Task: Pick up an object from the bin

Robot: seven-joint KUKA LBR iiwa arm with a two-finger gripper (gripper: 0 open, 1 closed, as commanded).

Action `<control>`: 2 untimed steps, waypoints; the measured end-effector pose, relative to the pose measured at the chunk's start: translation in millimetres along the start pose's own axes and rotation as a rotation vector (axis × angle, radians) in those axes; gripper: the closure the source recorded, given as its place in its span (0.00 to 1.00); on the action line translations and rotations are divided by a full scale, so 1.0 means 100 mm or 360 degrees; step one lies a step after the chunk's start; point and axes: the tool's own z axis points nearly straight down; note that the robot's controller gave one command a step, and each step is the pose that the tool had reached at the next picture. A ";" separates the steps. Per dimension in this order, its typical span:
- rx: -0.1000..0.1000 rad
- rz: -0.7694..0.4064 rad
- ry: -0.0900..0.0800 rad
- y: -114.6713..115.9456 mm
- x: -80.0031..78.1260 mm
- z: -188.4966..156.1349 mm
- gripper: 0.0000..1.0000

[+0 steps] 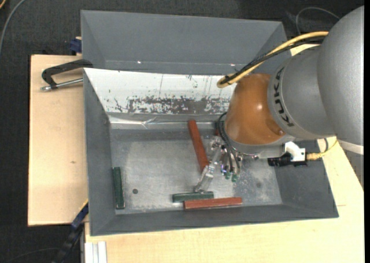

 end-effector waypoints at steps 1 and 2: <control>0.0004 0.0593 0.0002 -0.37 0.01 0.00 0.00; 0.0001 0.0862 0.0004 -0.12 0.18 0.01 0.00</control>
Offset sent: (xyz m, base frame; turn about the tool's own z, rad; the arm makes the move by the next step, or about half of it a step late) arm -0.0141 -0.0335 -0.0007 0.3708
